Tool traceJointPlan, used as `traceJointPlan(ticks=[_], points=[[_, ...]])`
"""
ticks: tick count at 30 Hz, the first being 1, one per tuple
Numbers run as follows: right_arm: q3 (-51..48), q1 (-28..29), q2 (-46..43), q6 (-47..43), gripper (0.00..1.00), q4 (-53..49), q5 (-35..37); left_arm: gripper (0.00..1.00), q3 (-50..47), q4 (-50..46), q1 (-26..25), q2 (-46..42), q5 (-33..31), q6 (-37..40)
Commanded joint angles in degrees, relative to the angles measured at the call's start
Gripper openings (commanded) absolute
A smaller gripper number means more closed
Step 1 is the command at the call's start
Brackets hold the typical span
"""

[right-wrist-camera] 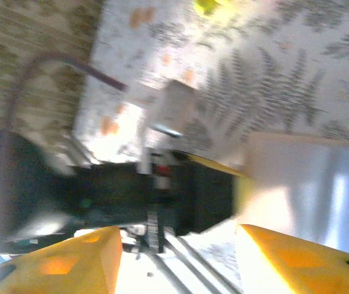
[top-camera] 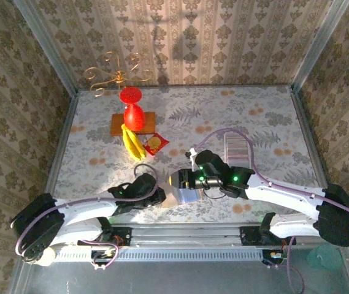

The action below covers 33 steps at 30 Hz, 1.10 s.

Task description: Put the credit cards into the card holder

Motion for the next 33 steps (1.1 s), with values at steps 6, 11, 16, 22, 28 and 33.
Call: traceJointPlan(ticks=[6,11,16,22,28,33], points=[[2.62,-0.69,-6.12,-23.66,0.65,-8.82,5.62,0.37,1.65,-19.75,2.82,-13.85,-5.14,2.08],[2.97,-1.07,-15.08,-55.99,0.71,-14.00,13.93,0.35,4.40,-25.50,3.97,-19.25,-5.68,2.83],[4.68,-5.89,-21.40,-83.24,0.85,-27.13,15.11,0.19,8.21,-21.89,3.27,-16.70,-3.23,3.49],[1.97,-18.73,-24.14,-103.62,0.85,-33.77,14.33,0.07,13.51,-13.14,-0.28,-5.34,-0.63,5.46],[-1.56,-28.92,-22.30,-114.05,1.00,-33.09,9.24,0.03,16.71,-9.16,-2.95,5.99,1.75,8.19],[-6.35,-30.76,-20.32,-115.78,1.00,-26.58,10.53,0.03,14.14,-5.55,-2.80,10.91,3.97,7.25]])
